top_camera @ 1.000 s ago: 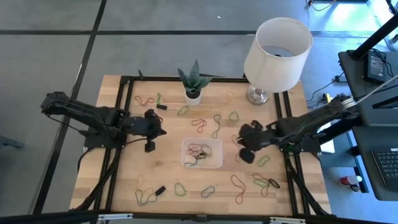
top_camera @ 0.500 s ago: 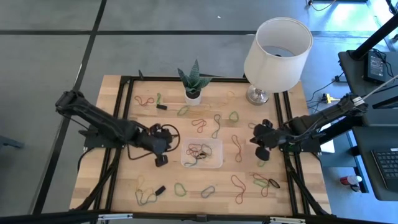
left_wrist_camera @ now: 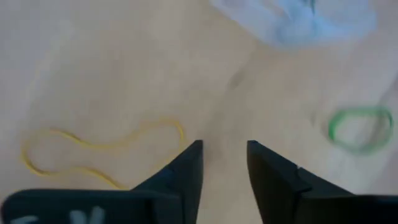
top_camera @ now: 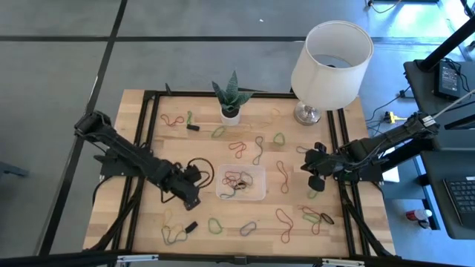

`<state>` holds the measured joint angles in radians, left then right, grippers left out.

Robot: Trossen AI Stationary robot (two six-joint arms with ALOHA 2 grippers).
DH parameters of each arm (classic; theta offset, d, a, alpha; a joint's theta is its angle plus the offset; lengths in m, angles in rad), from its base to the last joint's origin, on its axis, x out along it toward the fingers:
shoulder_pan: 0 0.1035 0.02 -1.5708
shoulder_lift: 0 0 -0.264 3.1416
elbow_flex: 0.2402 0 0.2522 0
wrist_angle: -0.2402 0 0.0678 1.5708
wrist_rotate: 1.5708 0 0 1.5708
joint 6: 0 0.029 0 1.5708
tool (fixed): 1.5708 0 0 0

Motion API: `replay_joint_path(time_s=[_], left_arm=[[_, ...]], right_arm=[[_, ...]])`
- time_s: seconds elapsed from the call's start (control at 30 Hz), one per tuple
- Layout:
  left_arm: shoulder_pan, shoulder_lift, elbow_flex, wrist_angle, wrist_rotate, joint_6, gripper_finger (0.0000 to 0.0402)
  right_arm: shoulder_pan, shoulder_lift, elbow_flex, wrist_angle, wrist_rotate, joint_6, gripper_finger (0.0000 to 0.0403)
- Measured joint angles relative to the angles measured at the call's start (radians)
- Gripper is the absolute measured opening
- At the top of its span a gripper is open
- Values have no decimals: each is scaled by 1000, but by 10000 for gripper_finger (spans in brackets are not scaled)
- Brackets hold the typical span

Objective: Pick and place rubber bands into bin
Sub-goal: Put the yellow rubber band into the transparent bin

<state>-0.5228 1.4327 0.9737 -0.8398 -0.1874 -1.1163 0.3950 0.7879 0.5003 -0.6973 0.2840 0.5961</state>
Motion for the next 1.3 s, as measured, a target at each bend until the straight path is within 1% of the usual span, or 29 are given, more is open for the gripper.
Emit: replay_joint_path(time_s=[0.1, 0.17, 0.37, 0.43, 0.57, 0.77, 0.83, 1.0, 1.13, 1.3], left_arm=[[-41, 16, 0, -3, 55, -37, 138], [-70, 32, 0, -19, 90, -108, 140], [-151, 87, 0, -56, 234, -439, 134], [-176, 109, 0, -55, 263, -563, 132], [-220, 146, 0, -54, 278, -766, 132], [-257, 205, 0, -42, 277, -980, 132], [-263, 227, 0, -7, 277, -1014, 132], [-263, 297, 0, 85, 281, -1023, 132], [-261, 351, 6, 82, 325, -1062, 132], [-261, 368, 9, 79, 323, -1071, 127]], right_arm=[[0, 0, 0, 7, -1, 0, 4], [0, 0, 0, 18, -1, 0, 4], [0, 1, 0, 53, -1, -3, 13], [0, 1, 0, 54, -1, -3, 13], [0, 1, 0, 56, -1, -4, 13], [0, 2, 0, 71, -1, -25, 14], [0, 2, 0, 82, -1, -26, 14], [0, 2, 0, 110, -1, -29, 14], [0, 2, 0, 119, -1, -29, 14], [0, 2, 0, 131, -1, -29, 14]])
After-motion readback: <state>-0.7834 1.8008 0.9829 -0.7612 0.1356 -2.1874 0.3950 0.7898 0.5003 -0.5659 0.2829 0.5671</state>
